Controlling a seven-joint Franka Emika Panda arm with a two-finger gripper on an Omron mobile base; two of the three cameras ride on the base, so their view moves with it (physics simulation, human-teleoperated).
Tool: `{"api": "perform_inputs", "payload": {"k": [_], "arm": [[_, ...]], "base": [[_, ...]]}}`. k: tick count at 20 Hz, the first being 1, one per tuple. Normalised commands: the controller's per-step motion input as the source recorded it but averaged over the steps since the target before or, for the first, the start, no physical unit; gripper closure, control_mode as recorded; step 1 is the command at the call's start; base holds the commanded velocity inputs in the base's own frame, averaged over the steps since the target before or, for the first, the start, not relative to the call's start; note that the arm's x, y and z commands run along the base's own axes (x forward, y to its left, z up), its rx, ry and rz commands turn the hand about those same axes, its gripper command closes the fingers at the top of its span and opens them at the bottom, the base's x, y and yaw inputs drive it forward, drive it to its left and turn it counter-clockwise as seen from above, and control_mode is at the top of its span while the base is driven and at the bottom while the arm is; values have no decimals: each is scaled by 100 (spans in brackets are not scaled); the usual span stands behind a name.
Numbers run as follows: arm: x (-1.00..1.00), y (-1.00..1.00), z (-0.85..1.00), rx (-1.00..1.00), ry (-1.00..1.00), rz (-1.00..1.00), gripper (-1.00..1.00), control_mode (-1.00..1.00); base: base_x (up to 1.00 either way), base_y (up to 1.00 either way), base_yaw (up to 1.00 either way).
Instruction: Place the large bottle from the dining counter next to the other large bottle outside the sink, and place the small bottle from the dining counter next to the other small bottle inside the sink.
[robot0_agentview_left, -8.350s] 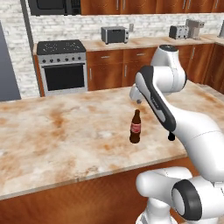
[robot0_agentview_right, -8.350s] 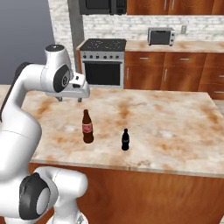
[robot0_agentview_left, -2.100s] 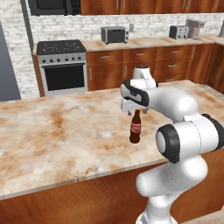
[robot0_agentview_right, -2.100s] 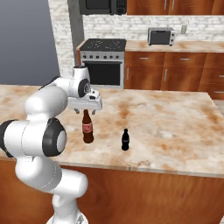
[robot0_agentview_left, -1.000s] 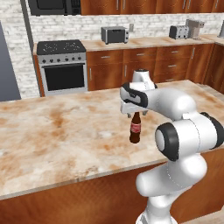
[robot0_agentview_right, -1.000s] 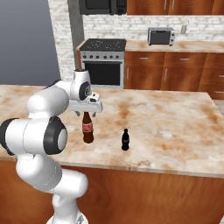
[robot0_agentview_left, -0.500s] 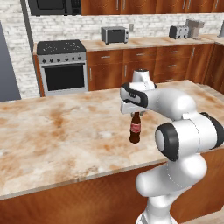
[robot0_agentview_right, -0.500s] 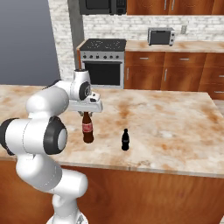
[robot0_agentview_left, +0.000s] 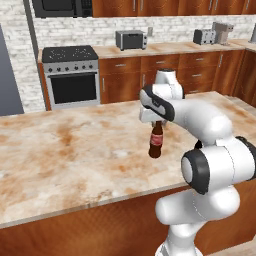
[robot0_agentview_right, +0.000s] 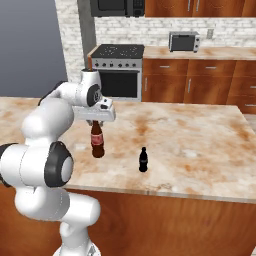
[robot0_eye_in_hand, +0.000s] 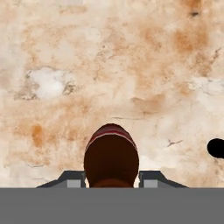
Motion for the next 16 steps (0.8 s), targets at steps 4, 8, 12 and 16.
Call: {"api": "perform_inputs", "payload": {"k": [4,8,12,16], "arm": [[-67,0,88,9,-1,0,100,-100],[-68,0,84,6,-2,0,100,-100],[-67,0,83,1,-3,0,100,-100],[-58,0,47,0,0,0,100,-100]], "base": [[0,0,0],[0,0,0],[0,0,0],[0,0,0]]}}
